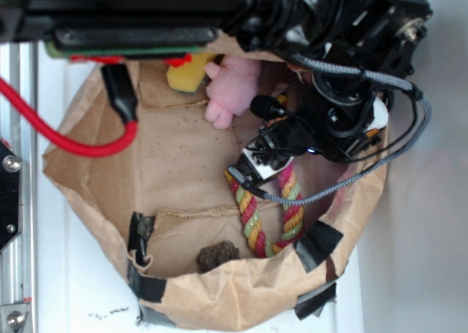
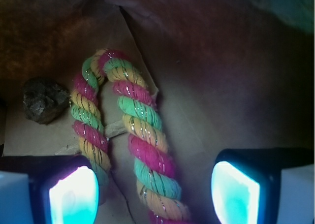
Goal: Grab the multicolored rope.
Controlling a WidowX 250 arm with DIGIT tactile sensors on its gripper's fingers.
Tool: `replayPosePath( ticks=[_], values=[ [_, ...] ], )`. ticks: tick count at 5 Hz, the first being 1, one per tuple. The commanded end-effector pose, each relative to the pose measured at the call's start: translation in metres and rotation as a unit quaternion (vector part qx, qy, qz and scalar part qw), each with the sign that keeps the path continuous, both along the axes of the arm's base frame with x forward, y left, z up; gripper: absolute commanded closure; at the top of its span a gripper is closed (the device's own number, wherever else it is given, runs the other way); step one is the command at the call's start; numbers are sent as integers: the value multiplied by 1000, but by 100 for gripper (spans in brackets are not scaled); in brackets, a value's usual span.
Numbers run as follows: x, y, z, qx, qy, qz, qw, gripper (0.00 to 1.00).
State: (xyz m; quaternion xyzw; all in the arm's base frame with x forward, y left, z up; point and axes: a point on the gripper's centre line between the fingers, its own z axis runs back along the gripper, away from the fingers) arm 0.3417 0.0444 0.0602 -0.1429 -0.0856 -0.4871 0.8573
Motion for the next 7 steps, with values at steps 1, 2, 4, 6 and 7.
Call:
replayPosePath(
  ticks=[1, 2, 4, 6, 7],
  values=[
    [11, 7, 19, 10, -41, 10, 999, 0],
    [10, 1, 7, 2, -45, 4, 999, 0],
    [-3, -18, -20, 30, -36, -54, 997, 0],
    [-7, -20, -20, 36, -43, -62, 997, 100],
    [-8, -20, -16, 38, -49, -64, 996, 100]
  ],
)
